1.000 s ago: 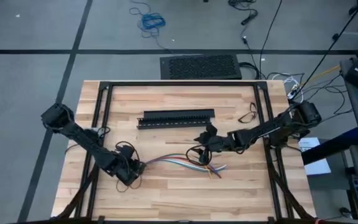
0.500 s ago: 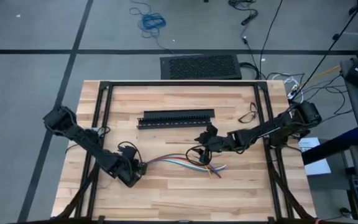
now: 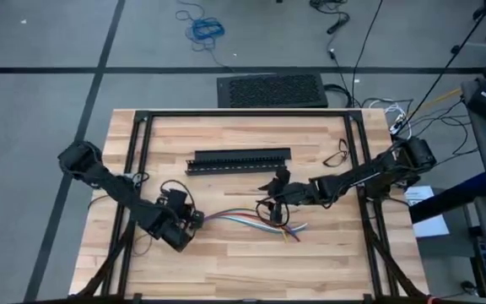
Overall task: Ziptie cables
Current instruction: Wrap the cables together using a zip tie
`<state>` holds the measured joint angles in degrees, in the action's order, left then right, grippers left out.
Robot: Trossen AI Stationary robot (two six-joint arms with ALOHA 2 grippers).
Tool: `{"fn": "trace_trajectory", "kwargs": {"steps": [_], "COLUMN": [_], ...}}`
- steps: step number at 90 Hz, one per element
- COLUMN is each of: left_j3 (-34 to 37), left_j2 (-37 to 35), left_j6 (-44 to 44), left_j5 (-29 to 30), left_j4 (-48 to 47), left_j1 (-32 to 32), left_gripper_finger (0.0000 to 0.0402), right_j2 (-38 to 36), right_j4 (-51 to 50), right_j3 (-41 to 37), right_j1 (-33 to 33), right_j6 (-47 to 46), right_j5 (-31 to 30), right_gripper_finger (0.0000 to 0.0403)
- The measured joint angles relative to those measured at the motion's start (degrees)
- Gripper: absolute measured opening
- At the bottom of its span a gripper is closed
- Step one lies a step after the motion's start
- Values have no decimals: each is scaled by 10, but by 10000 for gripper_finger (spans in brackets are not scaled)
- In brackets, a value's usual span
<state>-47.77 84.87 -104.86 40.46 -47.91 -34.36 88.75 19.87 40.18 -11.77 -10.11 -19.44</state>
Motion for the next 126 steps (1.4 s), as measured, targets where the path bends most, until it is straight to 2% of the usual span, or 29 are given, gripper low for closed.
{"fn": "trace_trajectory", "kwargs": {"steps": [21,32,45,69,86,108,126], "left_j3": [-72,-86,-86,-86,-86,-86,-86], "left_j2": [-10,-8,-6,-5,-5,-5,-5], "left_j6": [117,171,234,288,289,293,305], "left_j5": [110,159,178,216,217,223,227], "left_j4": [13,54,126,193,194,201,206], "left_j1": [39,60,81,89,87,87,87], "left_gripper_finger": [0,0,0,0,0,0,0], "right_j2": [22,73,142,229,232,232,232], "right_j4": [177,275,340,344,348,355,325], "right_j3": [1,3,39,130,138,138,162], "right_j1": [1,5,18,34,55,75,75], "right_j6": [21,-2,-52,-78,-101,-104,-84], "right_j5": [78,81,87,92,42,90,95], "right_gripper_finger": [176,177,180,180,180,180,180]}}
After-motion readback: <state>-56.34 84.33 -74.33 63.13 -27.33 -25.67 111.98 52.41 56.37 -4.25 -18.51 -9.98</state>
